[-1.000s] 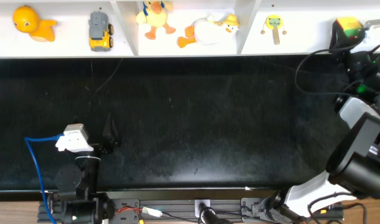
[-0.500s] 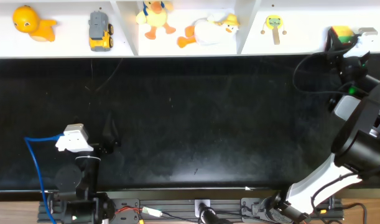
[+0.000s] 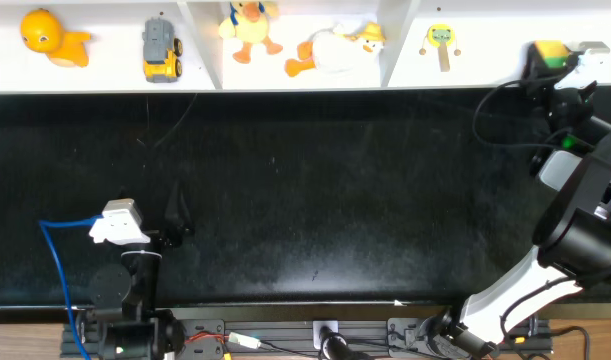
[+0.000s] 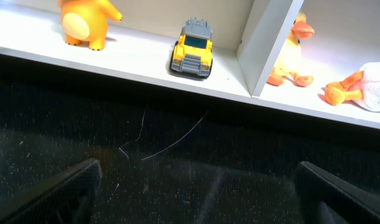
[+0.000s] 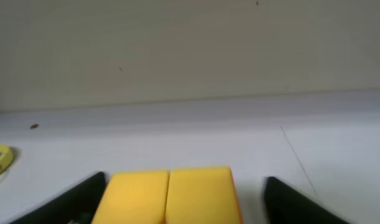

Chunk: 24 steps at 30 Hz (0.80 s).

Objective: Store Toys

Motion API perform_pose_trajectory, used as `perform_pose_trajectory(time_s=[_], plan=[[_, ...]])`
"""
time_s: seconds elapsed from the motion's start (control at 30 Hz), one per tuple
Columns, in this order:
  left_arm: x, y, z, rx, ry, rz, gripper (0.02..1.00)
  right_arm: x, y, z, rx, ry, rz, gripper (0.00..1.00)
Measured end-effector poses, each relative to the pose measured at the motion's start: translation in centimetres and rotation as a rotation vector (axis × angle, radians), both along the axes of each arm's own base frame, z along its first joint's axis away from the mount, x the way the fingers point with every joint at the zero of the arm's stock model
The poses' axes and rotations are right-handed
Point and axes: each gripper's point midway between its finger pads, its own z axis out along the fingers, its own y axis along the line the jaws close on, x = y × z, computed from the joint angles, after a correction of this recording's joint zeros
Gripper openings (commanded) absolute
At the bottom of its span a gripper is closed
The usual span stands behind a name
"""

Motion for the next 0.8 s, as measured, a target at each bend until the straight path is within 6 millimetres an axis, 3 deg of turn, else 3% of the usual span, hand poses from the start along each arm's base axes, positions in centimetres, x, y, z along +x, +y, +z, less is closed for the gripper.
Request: perform_pose_trajectory(time_s=[0.23, 0.4, 0.5, 0.6, 0.7, 0.8], plan=[[0.0, 0.0, 0.0, 0.000, 0.000, 0.000, 0.998, -0.6, 0.1, -0.4, 0.160, 0.102, -0.023, 0.998], [0.0, 0.0, 0.0, 0.000, 0.000, 0.000, 0.998, -3.8, 0.8, 0.4, 0.253, 0.310, -0.109, 0.993], [0.0, 0.0, 0.0, 0.000, 0.000, 0.000, 0.998, -6.8, 1.8, 3.2, 0.197, 0.386, -0.152, 0.996], [0.0, 0.0, 0.0, 0.000, -0.001, 0.000, 0.998, -9.9, 3.8, 7.8, 0.111, 0.387, -0.147, 0.996], [0.0, 0.0, 0.0, 0.000, 0.000, 0.000, 0.998, -12.4, 6.7, 10.9, 0.042, 0.382, -0.098, 0.996], [0.0, 0.0, 0.0, 0.000, 0.000, 0.000, 0.998, -14.1, 10.1, 12.5, -0.006, 0.383, -0.026, 0.996]])
